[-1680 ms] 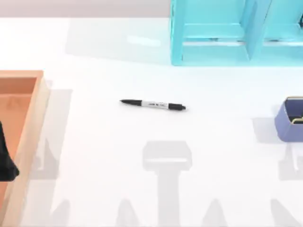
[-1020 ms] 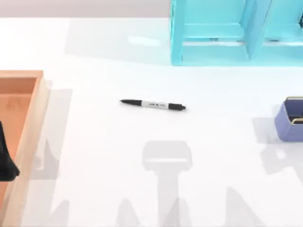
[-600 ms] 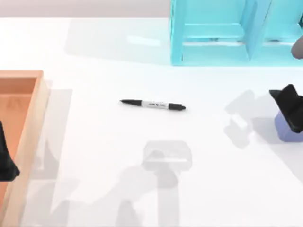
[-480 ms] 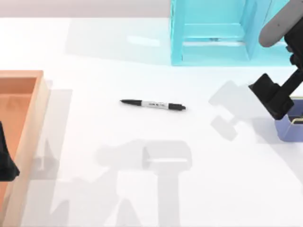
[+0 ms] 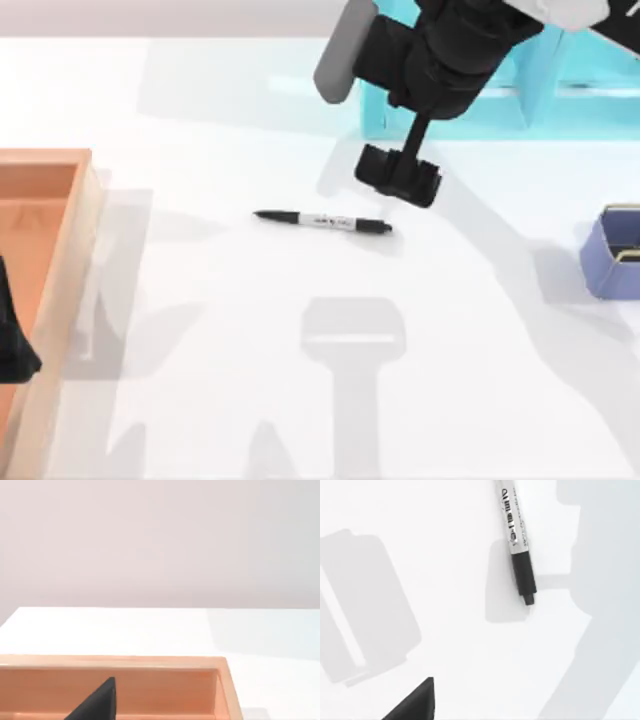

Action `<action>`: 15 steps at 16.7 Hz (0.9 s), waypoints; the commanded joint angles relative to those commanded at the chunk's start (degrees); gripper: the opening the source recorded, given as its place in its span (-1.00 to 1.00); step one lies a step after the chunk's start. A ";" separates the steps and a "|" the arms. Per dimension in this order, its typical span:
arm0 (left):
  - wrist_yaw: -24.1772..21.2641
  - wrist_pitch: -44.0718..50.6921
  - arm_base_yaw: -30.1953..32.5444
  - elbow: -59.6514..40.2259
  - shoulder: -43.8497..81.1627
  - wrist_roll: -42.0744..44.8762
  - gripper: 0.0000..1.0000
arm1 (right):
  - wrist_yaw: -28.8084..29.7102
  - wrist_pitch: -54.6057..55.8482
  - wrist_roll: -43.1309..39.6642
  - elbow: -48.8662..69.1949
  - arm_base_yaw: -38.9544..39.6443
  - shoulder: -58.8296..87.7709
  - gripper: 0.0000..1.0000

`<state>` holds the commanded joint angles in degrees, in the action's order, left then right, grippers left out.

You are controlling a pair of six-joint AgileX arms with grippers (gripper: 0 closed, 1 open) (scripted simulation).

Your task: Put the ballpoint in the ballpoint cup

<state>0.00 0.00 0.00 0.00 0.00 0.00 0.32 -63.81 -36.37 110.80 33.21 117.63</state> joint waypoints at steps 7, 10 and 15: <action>0.00 0.00 0.00 0.00 0.00 0.00 1.00 | 3.93 -15.86 -5.18 32.43 4.50 26.53 1.00; 0.00 0.00 0.00 0.00 0.00 0.00 1.00 | 5.68 -20.47 -6.03 42.65 5.17 33.85 1.00; 0.00 0.00 0.00 0.00 0.00 0.00 1.00 | 7.99 -25.20 -6.23 53.68 5.22 40.98 1.00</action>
<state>0.00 0.00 0.00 0.00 0.00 0.00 8.31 -89.01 -42.61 164.48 38.43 158.61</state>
